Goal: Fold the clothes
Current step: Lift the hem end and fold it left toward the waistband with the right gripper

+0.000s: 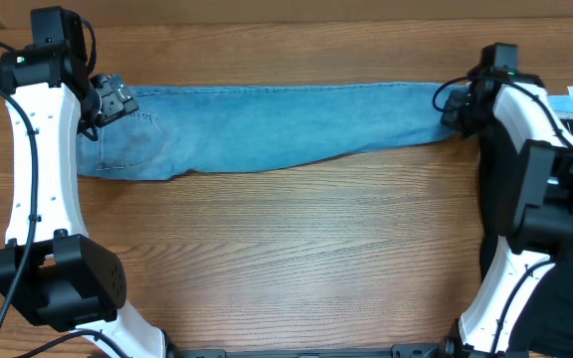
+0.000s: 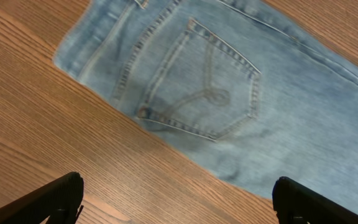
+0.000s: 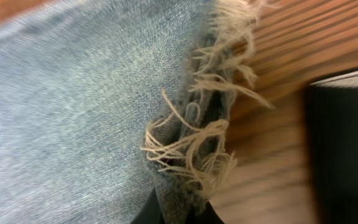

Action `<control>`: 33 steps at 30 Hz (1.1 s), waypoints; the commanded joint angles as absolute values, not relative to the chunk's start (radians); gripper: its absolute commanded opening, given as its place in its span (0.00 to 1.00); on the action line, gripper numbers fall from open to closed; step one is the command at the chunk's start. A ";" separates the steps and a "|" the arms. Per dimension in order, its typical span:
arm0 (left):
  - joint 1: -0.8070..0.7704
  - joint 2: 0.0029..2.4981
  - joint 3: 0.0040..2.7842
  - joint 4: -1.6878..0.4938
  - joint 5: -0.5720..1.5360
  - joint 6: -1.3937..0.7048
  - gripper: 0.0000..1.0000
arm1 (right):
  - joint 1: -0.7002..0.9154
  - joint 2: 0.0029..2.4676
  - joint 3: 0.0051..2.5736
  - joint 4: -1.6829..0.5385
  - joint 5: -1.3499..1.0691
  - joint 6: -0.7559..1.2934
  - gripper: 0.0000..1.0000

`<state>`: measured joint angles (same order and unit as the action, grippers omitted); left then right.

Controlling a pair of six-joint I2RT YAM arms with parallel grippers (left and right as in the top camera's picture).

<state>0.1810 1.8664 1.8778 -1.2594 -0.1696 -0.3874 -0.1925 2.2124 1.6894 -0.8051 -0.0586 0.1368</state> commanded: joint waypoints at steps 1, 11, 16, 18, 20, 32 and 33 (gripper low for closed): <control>0.183 1.870 1.876 -1.258 -0.183 -0.389 1.00 | -0.256 2.106 1.703 -0.804 -0.011 0.125 0.04; 0.183 1.870 1.876 -1.258 -0.183 -0.389 1.00 | -0.218 1.917 1.704 -0.791 -0.040 -0.001 0.04; 0.183 1.870 1.876 -1.258 -0.183 -0.389 1.00 | -0.059 1.829 1.704 -0.840 -0.054 -0.002 0.04; 0.183 1.870 1.876 -1.258 -0.183 -0.389 1.00 | 0.023 1.829 1.704 -0.871 -0.054 -0.001 0.04; 0.183 1.870 1.876 -1.258 -0.183 -0.389 1.00 | 0.104 1.829 1.704 -0.885 -0.093 -0.001 0.04; 0.183 1.870 1.876 -1.258 -0.183 -0.389 1.00 | 0.422 1.841 1.703 -0.813 -0.199 0.063 0.04; 0.183 1.870 1.876 -1.258 -0.183 -0.389 1.00 | 0.422 1.845 1.703 -0.810 -0.212 0.090 0.04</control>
<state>0.1810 1.8668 1.8778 -1.2594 -0.1696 -0.3870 0.4133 1.8446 1.6905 -0.8261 -0.1478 0.0418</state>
